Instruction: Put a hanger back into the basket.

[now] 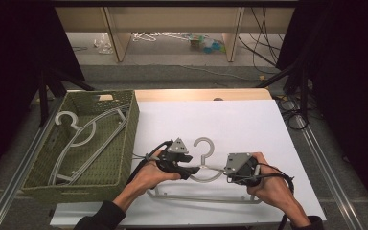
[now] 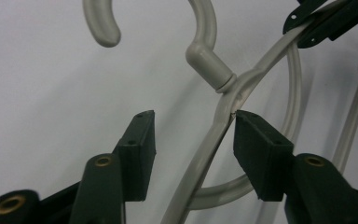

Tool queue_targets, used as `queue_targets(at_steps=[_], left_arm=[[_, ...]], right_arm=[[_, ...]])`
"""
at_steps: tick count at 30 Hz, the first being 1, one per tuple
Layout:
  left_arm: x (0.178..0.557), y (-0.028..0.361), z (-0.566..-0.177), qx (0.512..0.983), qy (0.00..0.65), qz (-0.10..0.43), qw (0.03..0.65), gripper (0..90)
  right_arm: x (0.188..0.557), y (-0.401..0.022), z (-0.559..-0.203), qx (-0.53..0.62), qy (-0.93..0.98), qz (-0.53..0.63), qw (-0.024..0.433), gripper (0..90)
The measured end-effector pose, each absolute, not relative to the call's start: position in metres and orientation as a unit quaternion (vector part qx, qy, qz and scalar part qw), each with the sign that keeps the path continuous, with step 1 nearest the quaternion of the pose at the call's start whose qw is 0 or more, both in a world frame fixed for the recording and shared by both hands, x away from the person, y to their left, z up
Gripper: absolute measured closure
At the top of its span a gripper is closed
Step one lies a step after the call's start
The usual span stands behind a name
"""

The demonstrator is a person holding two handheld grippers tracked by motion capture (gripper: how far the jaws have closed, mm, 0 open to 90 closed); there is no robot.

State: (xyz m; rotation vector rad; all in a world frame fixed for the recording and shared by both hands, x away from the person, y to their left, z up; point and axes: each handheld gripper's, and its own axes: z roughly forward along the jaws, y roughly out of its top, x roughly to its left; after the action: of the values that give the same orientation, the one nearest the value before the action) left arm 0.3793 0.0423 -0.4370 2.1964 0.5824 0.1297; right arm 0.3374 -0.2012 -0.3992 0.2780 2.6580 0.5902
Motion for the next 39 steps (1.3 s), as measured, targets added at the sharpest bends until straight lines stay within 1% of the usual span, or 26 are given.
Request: queue_targets(at_steps=[2,4,6,10,13,15,17,18,20,22,24,27,28,29,30,37,39], left_arm=[[0.379,0.039,-0.439,0.879,0.224,0.046,0.419,55.3],[0.379,0.037,-0.440,0.884,0.211,0.046,0.415,60.1],[0.379,0.035,-0.440,0.885,0.204,0.041,0.416,67.0],[0.377,0.036,-0.435,0.897,0.176,0.055,0.402,71.2],[0.374,0.035,-0.430,0.899,0.166,0.060,0.400,73.7],[0.371,0.036,-0.427,0.901,0.160,0.066,0.399,76.1],[0.368,0.036,-0.424,0.898,0.160,0.061,0.406,79.2],[0.367,0.036,-0.423,0.899,0.160,0.067,0.402,80.4],[0.367,0.038,-0.420,0.891,0.187,0.070,0.407,80.7],[0.370,0.044,-0.418,0.889,0.202,0.079,0.403,80.7],[0.373,0.052,-0.414,0.883,0.221,0.077,0.406,80.8],[0.380,0.066,-0.405,0.870,0.245,0.075,0.422,80.7],[0.381,0.070,-0.401,0.861,0.265,0.065,0.430,80.7],[0.383,0.075,-0.398,0.855,0.271,0.065,0.438,80.7],[0.385,0.079,-0.394,0.848,0.277,0.067,0.447,80.7],[0.385,0.102,-0.372,0.813,0.321,0.063,0.482,80.7],[0.382,0.107,-0.364,0.807,0.328,0.067,0.487,80.7]], right_arm=[[0.338,-0.202,-0.398,0.081,0.954,0.204,0.203,81.4],[0.336,-0.200,-0.398,0.095,0.951,0.212,0.202,81.4],[0.337,-0.200,-0.398,0.078,0.953,0.207,0.205,81.4],[0.337,-0.201,-0.397,0.072,0.954,0.208,0.203,81.3],[0.336,-0.201,-0.398,0.079,0.949,0.218,0.213,80.3],[0.339,-0.203,-0.396,0.073,0.950,0.213,0.217,77.0],[0.341,-0.205,-0.395,0.087,0.943,0.220,0.234,71.2],[0.341,-0.205,-0.394,0.096,0.939,0.226,0.242,66.5],[0.341,-0.206,-0.391,0.123,0.926,0.250,0.255,55.8],[0.341,-0.207,-0.386,0.157,0.911,0.269,0.271,49.7],[0.341,-0.210,-0.381,0.172,0.901,0.286,0.278,46.2],[0.340,-0.215,-0.376,0.178,0.885,0.320,0.288,44.5],[0.340,-0.215,-0.375,0.182,0.880,0.332,0.286,43.9],[0.339,-0.215,-0.375,0.189,0.880,0.338,0.274,43.0],[0.340,-0.215,-0.375,0.192,0.877,0.344,0.275,42.4],[0.332,-0.215,-0.374,0.204,0.845,0.388,0.308,41.6],[0.329,-0.215,-0.374,0.201,0.846,0.391,0.302,41.5]])
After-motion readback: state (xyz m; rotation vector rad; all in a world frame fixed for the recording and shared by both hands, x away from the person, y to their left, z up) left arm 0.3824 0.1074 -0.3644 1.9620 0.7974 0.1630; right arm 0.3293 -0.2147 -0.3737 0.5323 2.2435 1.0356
